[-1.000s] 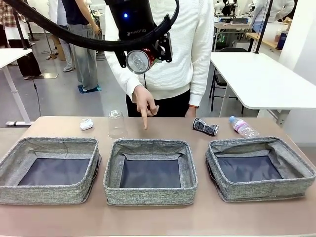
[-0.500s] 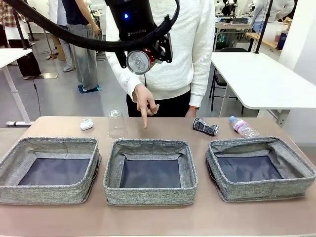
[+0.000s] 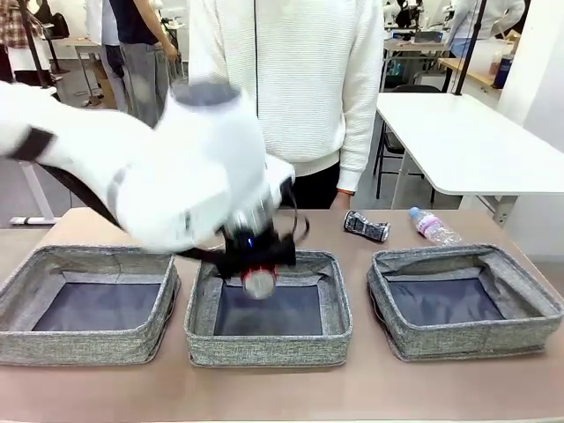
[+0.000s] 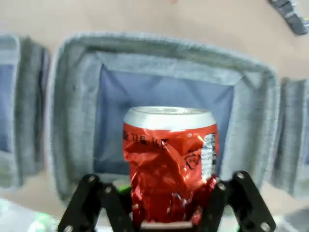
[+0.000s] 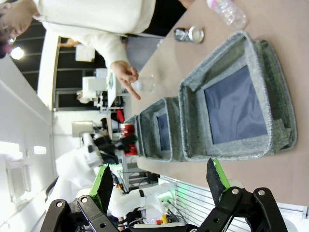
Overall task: Sort the waste into the appropriate baskets.
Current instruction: Place the picked waste into the Fabric basket indicated by the person.
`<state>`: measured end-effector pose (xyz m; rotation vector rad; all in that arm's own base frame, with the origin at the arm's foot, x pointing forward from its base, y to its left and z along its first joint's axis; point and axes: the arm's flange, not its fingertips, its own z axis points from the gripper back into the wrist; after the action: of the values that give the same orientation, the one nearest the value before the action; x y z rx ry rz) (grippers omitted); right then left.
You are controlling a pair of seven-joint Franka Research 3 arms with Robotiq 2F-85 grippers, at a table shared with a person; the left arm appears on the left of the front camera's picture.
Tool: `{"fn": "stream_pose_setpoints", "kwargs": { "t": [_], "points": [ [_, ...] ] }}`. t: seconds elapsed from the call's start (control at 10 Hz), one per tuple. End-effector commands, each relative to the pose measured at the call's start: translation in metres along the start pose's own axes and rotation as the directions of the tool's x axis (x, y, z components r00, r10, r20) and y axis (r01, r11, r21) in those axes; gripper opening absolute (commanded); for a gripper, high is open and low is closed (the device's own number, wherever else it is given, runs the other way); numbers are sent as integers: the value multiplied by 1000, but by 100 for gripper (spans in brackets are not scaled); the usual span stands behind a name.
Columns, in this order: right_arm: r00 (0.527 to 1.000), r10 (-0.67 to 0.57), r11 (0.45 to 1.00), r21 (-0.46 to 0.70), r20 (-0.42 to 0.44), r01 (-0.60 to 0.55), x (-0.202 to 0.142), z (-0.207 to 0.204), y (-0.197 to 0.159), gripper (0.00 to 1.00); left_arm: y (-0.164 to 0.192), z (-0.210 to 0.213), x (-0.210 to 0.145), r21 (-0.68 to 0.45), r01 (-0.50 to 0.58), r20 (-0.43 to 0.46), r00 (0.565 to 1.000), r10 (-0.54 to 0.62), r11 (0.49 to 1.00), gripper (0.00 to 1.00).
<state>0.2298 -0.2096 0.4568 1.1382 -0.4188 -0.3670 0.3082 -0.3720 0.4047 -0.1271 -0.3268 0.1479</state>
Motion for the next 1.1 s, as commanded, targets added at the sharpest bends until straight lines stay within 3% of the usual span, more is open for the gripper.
{"fn": "stream_pose_setpoints", "kwargs": {
  "t": [0.0, 0.5, 0.6, 0.7, 0.8, 1.0],
  "points": [
    [1000, 26, 999, 20, 10, -26, 3, 0, 1, 100, -35, -1, 3, 71, -12, 65, 998, 7, 997, 0],
    [1000, 26, 999, 20, 10, -26, 3, 0, 1, 100, -37, -4, 8, 84, 8, 55, 998, -12, 996, 0],
    [1000, 26, 999, 20, 10, -26, 3, 0, 1, 100, -39, -6, 9, 73, 23, 52, 998, -27, 997, 43],
    [1000, 26, 999, 20, 10, -26, 3, 0, 1, 100, -39, -6, 9, 80, 38, 58, 997, -42, 996, 57],
    [1000, 26, 999, 20, 10, -26, 3, 0, 1, 100, -38, -5, 10, 80, 42, 66, 997, -47, 996, 100],
    [1000, 26, 999, 20, 10, -26, 3, 0, 1, 100, -35, -2, 11, 76, 38, 77, 996, -44, 996, 100]
  ]
}}
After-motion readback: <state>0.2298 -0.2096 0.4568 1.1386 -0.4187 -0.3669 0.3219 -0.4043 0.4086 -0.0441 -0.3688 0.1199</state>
